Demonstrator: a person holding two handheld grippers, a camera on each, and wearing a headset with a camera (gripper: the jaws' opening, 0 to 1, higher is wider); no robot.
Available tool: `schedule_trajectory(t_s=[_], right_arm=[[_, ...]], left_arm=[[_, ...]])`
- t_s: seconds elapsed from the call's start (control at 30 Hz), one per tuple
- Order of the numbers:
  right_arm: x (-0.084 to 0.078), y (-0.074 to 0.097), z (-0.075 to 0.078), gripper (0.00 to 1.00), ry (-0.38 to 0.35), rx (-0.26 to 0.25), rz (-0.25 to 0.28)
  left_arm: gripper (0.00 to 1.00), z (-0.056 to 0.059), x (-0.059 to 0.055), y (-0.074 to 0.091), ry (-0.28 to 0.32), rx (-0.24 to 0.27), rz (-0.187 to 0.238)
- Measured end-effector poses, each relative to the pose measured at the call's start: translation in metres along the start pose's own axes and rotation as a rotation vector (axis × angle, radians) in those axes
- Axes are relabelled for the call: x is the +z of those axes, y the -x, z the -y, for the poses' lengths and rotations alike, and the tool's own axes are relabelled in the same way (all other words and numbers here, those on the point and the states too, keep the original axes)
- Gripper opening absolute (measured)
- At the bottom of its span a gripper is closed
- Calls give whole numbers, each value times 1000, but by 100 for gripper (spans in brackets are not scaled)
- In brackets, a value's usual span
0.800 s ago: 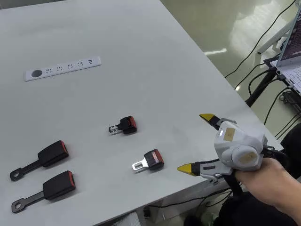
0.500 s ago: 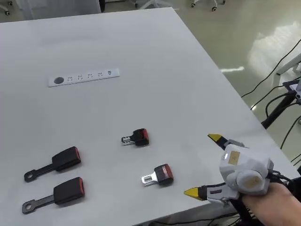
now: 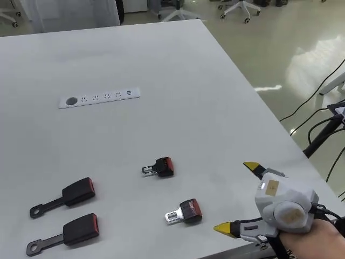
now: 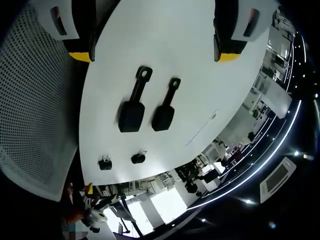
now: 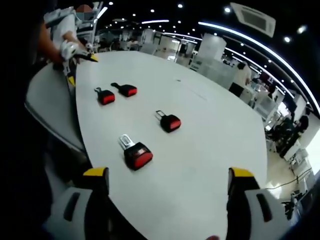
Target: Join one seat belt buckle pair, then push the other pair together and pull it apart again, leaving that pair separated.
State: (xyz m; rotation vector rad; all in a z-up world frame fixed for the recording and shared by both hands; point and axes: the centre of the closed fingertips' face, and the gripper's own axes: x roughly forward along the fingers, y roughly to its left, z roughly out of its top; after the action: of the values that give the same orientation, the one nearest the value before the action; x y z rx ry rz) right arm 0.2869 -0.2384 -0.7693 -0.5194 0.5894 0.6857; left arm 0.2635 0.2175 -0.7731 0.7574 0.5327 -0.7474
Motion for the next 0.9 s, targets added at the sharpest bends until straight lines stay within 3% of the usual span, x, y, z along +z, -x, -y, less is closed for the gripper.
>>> schedule_trajectory(t_s=[0.27,0.47,0.63,0.9], right_arm=[[-2,1,-7,100,20,13,-13],[-3,-1,-12,100,21,24,-15],[-3,3,-19,100,62,48,-29],[3,3,-19,100,37,60,-17]], left_arm=[[100,-2,0,1,-13,11,-14],[100,-2,3,3,-19,10,-1],[100,-3,-1,2,-16,9,-3],[100,-7,-4,2,-20,30,-3]])
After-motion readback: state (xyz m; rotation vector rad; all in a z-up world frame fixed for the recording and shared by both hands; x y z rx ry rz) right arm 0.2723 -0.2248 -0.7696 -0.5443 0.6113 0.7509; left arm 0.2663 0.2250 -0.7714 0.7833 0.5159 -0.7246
